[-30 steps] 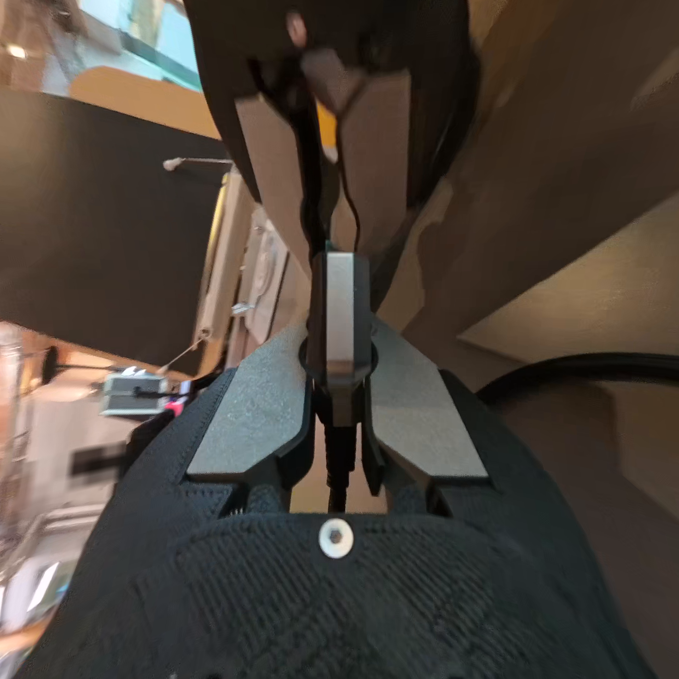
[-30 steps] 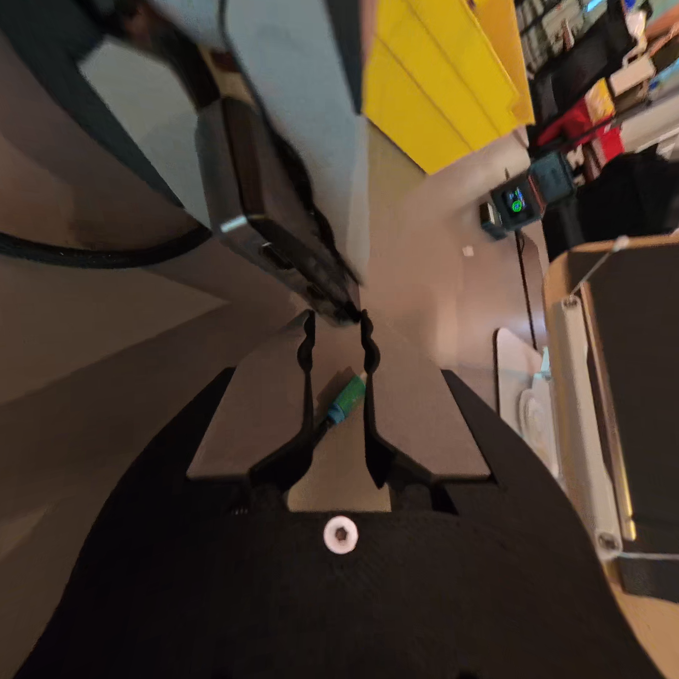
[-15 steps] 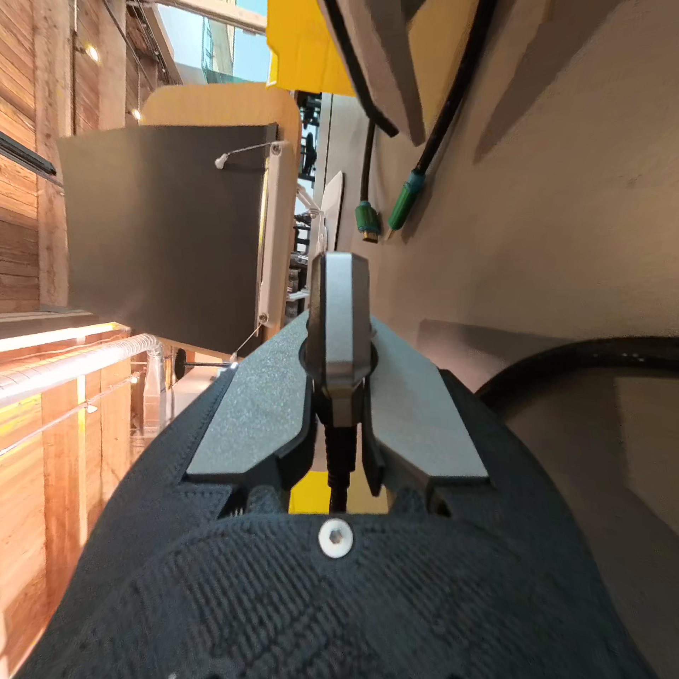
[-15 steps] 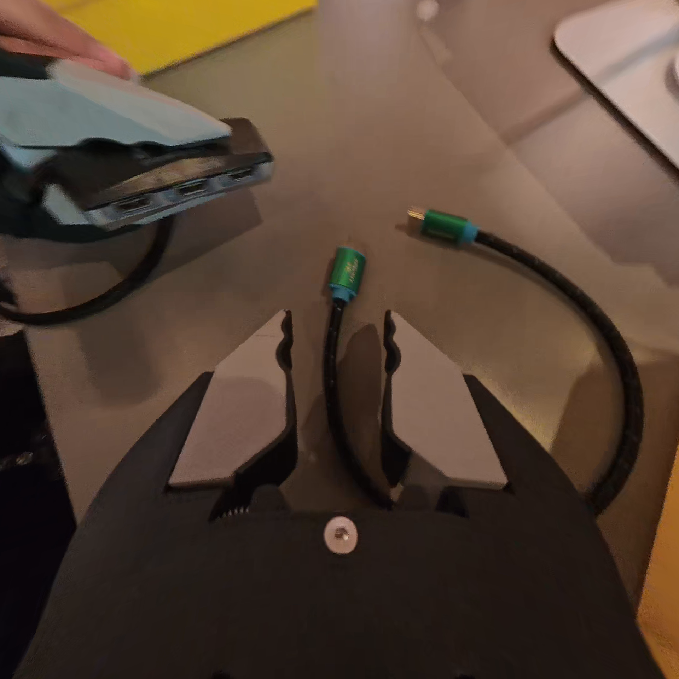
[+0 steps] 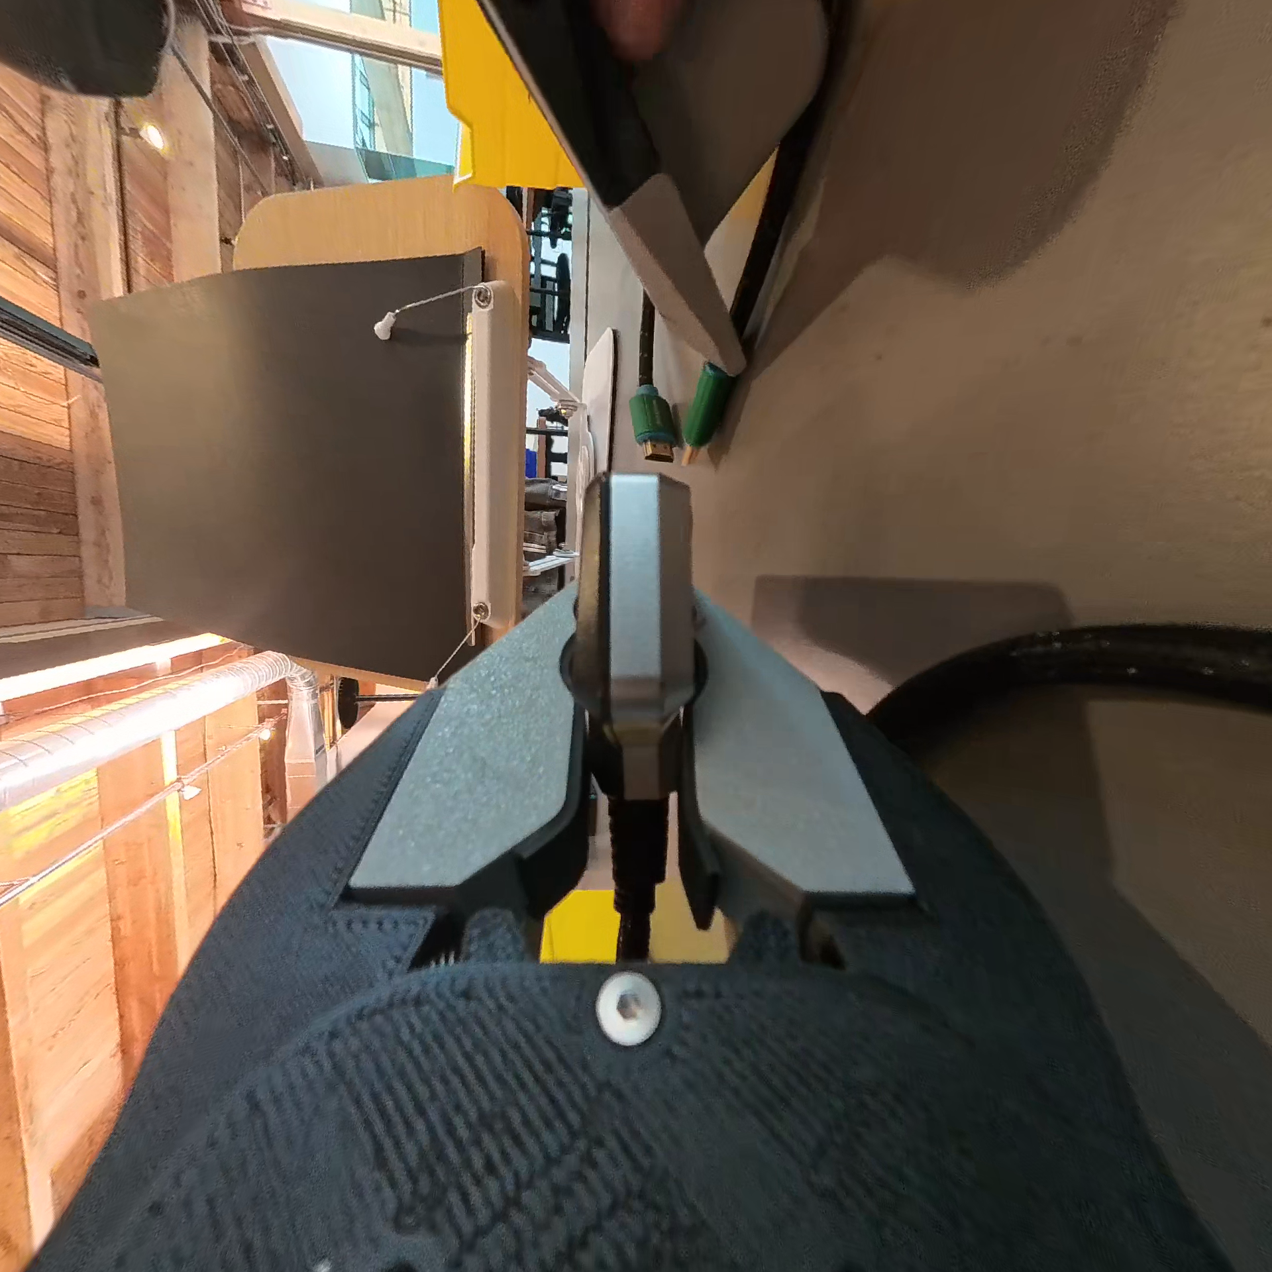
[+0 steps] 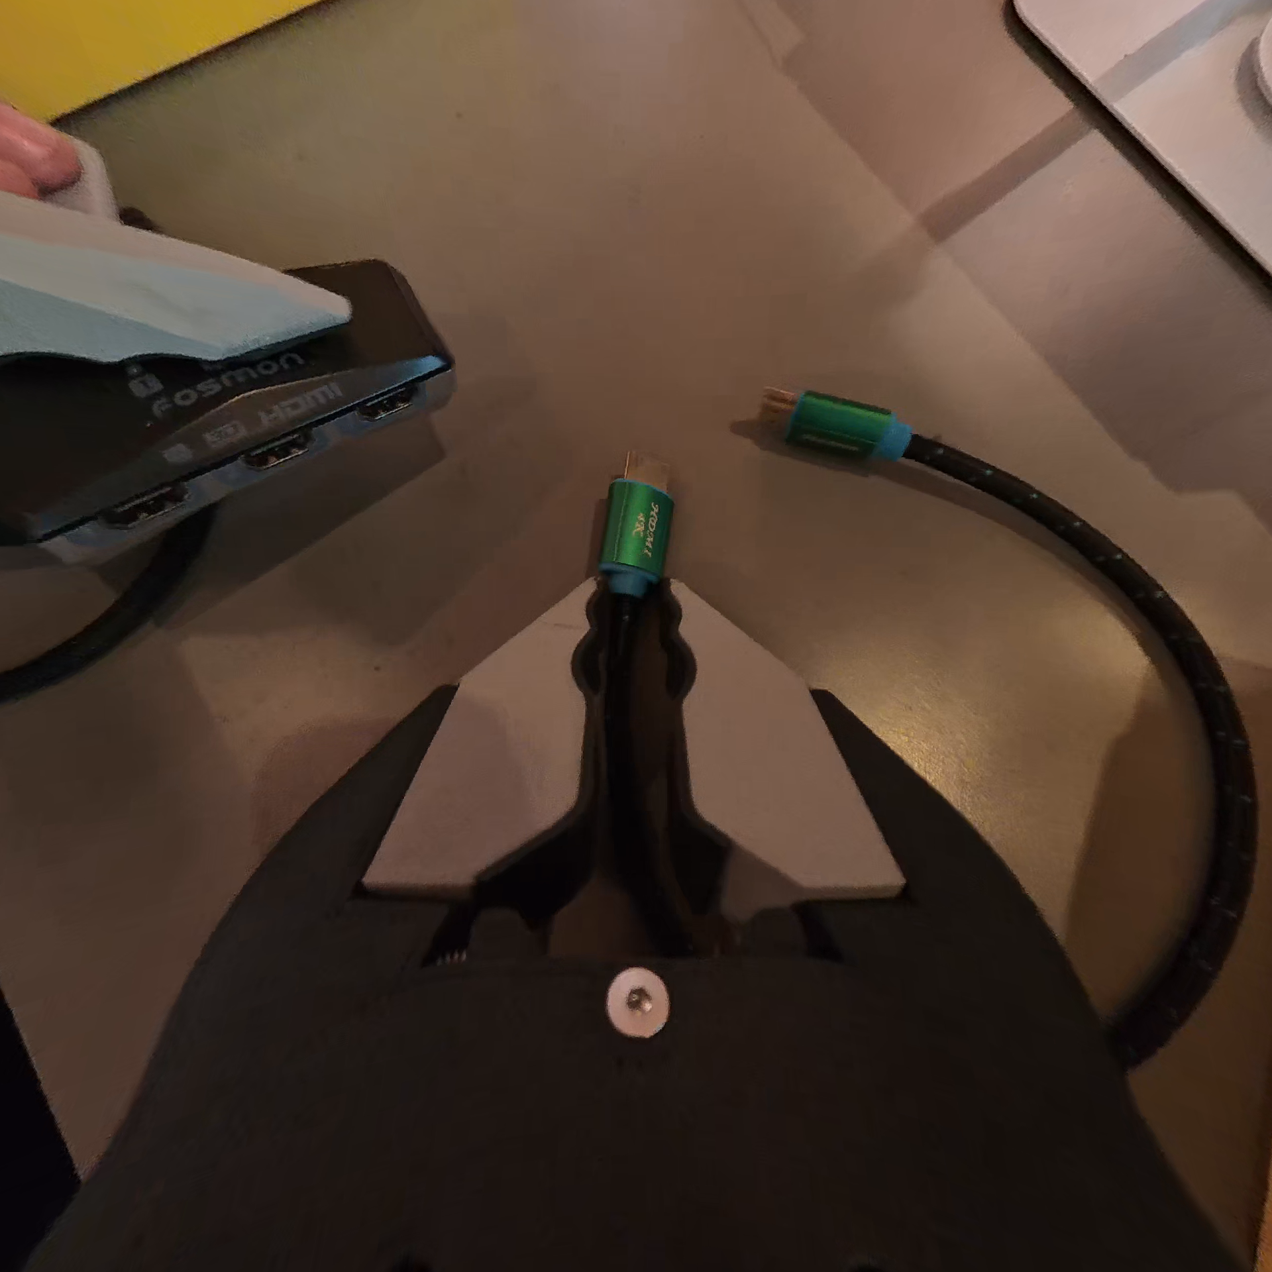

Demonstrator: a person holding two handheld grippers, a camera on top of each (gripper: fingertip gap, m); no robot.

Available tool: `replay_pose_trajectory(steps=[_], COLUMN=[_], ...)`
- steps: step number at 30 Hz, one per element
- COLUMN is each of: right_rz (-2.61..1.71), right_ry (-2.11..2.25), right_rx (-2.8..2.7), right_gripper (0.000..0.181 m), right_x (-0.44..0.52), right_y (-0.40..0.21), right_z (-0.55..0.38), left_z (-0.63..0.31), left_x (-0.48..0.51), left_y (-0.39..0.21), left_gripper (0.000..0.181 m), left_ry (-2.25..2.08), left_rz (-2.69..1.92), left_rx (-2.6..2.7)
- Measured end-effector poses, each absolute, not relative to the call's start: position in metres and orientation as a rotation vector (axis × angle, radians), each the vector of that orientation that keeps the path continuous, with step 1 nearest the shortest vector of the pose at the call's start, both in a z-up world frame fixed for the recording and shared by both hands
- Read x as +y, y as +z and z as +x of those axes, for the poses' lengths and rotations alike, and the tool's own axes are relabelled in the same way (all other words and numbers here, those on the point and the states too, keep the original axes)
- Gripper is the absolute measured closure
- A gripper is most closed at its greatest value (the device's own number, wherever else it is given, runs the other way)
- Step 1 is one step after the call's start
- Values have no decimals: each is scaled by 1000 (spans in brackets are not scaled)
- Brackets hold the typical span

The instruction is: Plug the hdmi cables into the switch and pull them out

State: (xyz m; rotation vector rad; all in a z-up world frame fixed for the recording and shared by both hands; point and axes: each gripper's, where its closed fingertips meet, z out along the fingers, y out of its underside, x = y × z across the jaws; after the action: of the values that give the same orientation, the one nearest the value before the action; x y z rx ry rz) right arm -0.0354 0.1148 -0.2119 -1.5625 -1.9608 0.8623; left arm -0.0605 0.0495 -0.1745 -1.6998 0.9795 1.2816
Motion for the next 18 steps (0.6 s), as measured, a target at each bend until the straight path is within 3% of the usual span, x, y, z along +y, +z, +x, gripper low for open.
replay_pose_trajectory(steps=[18], right_rz=[-443], right_ry=[548], right_rx=[-2291], right_gripper=[175], right_x=[53], right_y=[-179], right_z=[-7], left_z=[-61], left_x=[33], left_y=[-182], left_gripper=[161], left_ry=[1269], left_rz=[-1642], left_rx=[1089])
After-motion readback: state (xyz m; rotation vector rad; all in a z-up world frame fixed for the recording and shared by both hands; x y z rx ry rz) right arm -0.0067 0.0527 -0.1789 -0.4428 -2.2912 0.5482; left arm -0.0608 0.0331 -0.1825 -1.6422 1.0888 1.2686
